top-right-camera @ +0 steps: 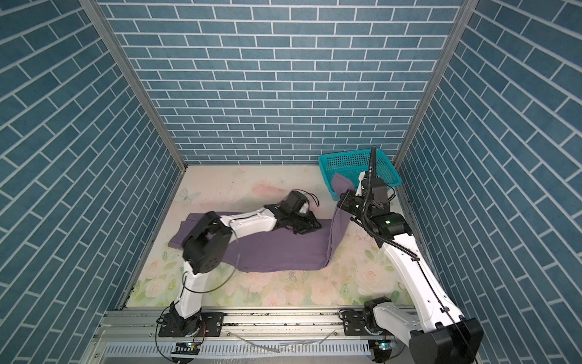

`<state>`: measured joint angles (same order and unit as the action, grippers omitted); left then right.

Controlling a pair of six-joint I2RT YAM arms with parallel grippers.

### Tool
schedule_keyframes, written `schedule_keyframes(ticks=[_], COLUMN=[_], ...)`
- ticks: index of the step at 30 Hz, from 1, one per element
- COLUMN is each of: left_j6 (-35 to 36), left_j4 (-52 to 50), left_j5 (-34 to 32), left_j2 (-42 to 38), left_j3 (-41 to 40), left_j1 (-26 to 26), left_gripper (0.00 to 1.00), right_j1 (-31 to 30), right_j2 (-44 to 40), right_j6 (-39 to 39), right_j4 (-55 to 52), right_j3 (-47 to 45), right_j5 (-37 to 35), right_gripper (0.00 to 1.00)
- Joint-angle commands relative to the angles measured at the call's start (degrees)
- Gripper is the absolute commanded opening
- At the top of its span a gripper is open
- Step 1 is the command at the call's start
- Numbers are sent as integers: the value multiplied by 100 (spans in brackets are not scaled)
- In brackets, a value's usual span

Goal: Fold and stack the trousers
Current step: Fold the trousers at the center of the table.

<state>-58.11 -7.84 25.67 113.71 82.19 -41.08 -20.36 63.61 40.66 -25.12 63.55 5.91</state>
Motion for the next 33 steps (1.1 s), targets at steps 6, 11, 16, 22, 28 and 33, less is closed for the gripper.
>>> schedule_keyframes(ticks=[6, 11, 16, 22, 28, 33], left_j6=[606, 760, 1182, 1283, 1362, 1449], left_j4=[-897, -1578, -2357, -2433, -2310, -2268], left_j5=[-1136, -1267, -1392, -1115, -969, -974], left_j2=[-3261, -4604, -5286, -5371, -5090, -4872], left_j3=[-1688, -2589, -2994, -3645, -3850, -3840], left_j1=[1848, 2872, 3518, 3888, 4011, 4011], left_gripper=[47, 51, 55, 58, 61, 66], right_j1=[-1457, -2460, -3389, -4097, -4476, -4841], right_j2=[1252, 2421, 3564, 4410, 4865, 5174], right_j6=[-260, -493, -973, -1649, -2185, -2542], right_j4=[578, 516, 127, -209, -351, -679], right_j3=[936, 1594, 2243, 2677, 2741, 2842], right_j5=[-678, -809, -838, -721, -302, 31], right_gripper=[0, 0, 0, 0, 0, 32])
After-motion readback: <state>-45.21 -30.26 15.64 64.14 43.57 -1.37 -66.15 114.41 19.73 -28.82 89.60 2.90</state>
